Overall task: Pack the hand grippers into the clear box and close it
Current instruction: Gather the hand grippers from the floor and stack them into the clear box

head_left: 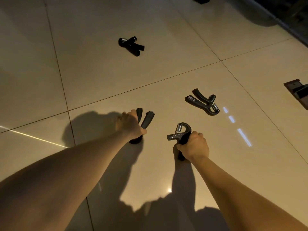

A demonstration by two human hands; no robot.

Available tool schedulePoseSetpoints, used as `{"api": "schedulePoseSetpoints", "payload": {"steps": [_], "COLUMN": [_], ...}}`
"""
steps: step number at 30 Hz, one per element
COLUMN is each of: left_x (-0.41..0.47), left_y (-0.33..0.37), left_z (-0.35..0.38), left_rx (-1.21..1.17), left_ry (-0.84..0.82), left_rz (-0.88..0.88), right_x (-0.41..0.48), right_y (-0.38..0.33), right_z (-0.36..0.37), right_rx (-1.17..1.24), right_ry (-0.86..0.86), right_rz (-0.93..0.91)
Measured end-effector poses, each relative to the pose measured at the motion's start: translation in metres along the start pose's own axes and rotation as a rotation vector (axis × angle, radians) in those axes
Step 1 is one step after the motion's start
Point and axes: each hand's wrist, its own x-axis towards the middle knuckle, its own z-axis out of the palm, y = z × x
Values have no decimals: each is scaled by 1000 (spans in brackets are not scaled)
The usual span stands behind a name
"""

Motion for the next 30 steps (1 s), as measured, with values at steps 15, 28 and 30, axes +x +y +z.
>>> {"api": "schedulePoseSetpoints", "payload": {"steps": [15, 28, 30], "left_x": [-135, -378, -420], "left_y": [26, 56, 59], "left_z": [-126, -234, -238], "left_rx": [-169, -48, -2], "left_ry": [-40, 176, 179], "left_rz": [155, 431, 472], "right_x": [-114, -337, -375], "right_y": [13, 77, 93], "right_z": [-102, -240, -251], "right_rx": [246, 419, 411], "right_ry": [-3, 92, 87], "right_rz": [-130, -432, -457]}}
